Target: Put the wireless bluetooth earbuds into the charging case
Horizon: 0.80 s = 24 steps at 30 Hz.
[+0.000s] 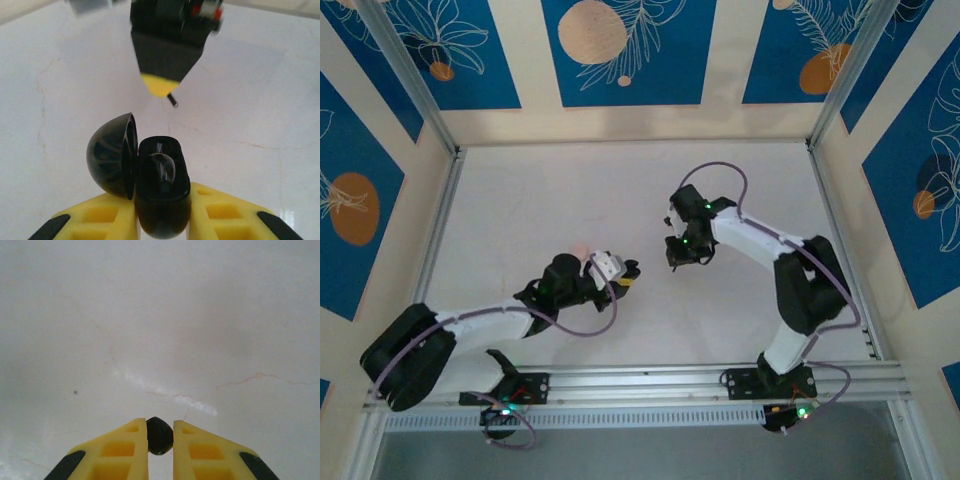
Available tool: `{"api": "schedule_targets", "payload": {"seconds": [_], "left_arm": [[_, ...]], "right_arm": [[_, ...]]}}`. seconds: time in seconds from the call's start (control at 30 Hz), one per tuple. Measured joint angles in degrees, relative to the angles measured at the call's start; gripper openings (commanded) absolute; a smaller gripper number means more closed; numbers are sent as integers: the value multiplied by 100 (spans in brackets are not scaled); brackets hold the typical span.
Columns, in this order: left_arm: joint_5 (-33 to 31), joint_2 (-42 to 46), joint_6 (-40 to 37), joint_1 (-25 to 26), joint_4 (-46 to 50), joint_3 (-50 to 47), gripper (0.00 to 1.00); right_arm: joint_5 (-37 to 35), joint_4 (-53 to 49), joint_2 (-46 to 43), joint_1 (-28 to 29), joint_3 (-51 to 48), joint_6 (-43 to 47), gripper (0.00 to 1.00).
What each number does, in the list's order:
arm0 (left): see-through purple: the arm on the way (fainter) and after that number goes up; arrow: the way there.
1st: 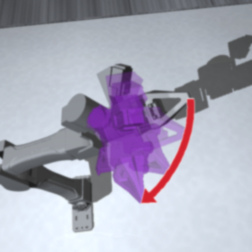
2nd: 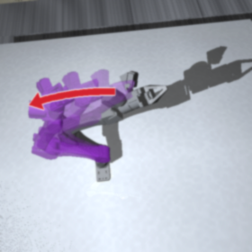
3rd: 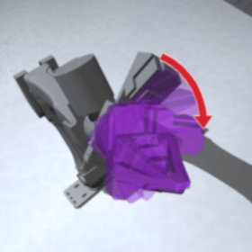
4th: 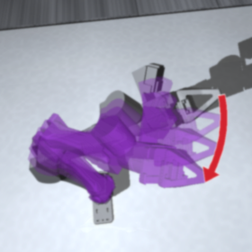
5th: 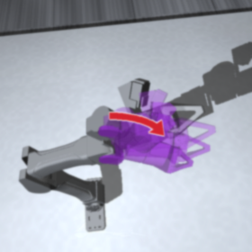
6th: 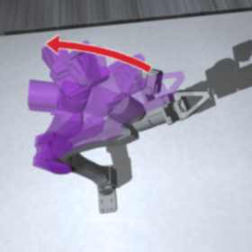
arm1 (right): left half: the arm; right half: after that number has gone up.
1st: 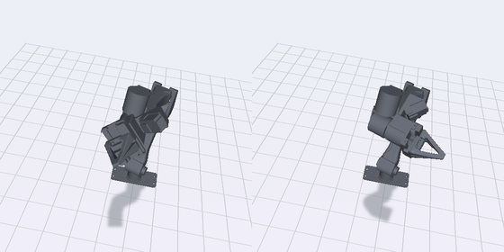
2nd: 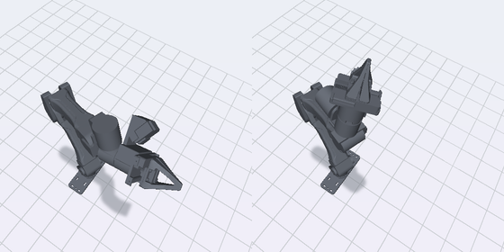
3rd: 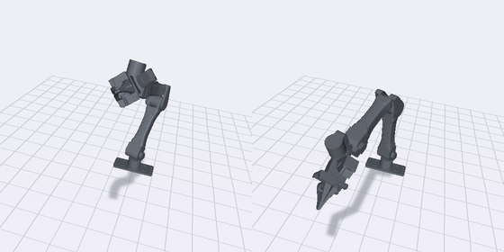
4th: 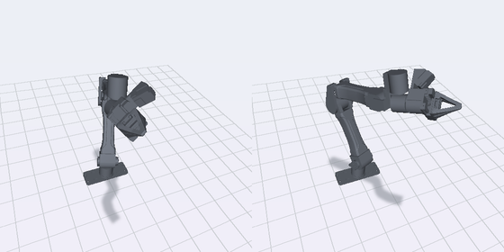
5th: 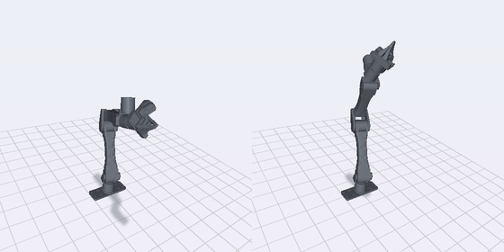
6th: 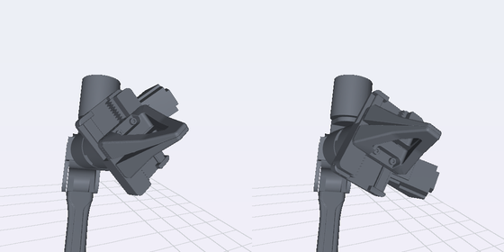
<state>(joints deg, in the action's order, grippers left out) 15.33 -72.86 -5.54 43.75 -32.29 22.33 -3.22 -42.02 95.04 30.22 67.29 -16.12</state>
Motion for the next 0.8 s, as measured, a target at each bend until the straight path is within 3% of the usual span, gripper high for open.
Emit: {"api": "schedule_targets", "payload": {"seconds": [0.27,0.8], "left_arm": [[247,-1005,299,0,-743,225,24],[590,-1357,660,0,-1554,573,24]], "right_arm": [[199,911,-1263,87,-710,17,14],[474,1687,-1759,546,-905,658,14]]}}
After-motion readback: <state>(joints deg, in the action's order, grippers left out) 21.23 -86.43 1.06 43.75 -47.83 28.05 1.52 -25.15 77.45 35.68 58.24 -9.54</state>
